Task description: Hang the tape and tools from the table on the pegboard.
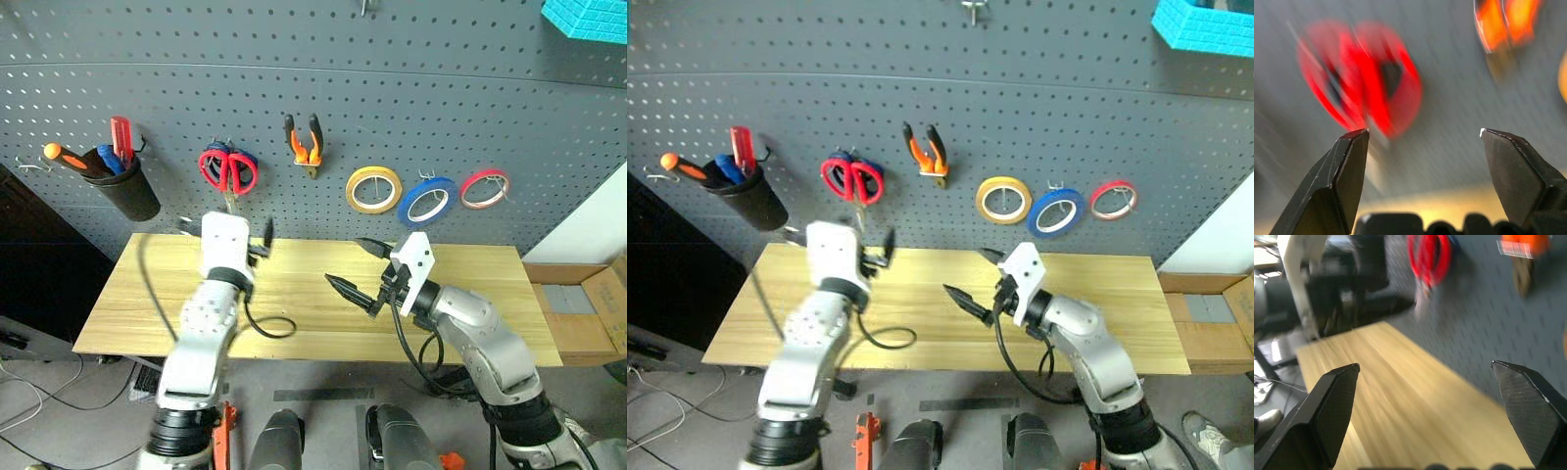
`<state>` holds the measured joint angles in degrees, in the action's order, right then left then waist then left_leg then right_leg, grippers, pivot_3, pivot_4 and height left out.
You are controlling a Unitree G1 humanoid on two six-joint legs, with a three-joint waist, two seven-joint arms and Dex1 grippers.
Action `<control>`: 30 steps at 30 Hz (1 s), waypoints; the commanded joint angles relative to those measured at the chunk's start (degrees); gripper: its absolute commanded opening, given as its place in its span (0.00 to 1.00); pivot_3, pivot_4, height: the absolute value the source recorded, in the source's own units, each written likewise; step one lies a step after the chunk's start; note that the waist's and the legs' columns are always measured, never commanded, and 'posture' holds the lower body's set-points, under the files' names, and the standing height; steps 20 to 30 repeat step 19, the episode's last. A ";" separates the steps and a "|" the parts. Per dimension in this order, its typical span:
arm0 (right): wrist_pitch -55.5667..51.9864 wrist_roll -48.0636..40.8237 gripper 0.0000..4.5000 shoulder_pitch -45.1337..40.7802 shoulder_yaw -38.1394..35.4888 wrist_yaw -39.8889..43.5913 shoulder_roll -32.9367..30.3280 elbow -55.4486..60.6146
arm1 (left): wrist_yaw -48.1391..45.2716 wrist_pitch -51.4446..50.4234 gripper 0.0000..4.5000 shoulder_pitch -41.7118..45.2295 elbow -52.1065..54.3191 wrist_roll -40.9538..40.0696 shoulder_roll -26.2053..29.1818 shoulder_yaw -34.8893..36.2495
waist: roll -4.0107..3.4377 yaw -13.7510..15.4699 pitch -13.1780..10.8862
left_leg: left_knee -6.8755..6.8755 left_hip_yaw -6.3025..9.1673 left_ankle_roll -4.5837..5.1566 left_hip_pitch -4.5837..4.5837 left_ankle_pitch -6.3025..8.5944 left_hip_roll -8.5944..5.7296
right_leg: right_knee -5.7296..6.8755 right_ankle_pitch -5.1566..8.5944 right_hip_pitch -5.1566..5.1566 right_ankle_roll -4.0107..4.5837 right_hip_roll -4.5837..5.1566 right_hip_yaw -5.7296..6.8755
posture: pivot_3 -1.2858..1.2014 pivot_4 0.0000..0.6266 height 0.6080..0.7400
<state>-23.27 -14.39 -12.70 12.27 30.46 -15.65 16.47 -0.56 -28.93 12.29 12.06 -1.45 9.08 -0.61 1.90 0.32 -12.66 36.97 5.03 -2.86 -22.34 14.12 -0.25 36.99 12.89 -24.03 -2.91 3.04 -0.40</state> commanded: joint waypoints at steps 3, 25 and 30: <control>-2.32 4.07 1.00 0.11 -1.93 -7.83 2.19 -4.84 | -0.53 0.21 0.86 5.48 -8.91 -0.83 -0.49 2.38 | 0.01 -0.12 0.07 | -0.01 -0.02 0.00 -0.03 -0.01 0.00 | 0.02 -0.03 -0.06 0.04 0.00 -0.01 | 0.53 0.21 1.00; -8.91 8.27 1.00 -0.71 -11.40 -24.01 6.66 -10.38 | -9.62 0.89 0.86 8.38 -18.32 -3.29 3.04 3.21 | -0.12 -0.57 1.81 | -0.03 -0.20 -0.01 -0.04 -0.01 -0.04 | 0.00 -0.18 -0.09 0.26 0.03 -0.16 | 0.52 0.16 1.00; -8.91 8.27 1.00 -0.71 -11.40 -24.01 6.66 -10.38 | -9.62 0.89 0.86 8.38 -18.32 -3.29 3.04 3.21 | -0.12 -0.57 1.81 | -0.03 -0.20 -0.01 -0.04 -0.01 -0.04 | 0.00 -0.18 -0.09 0.26 0.03 -0.16 | 0.52 0.16 1.00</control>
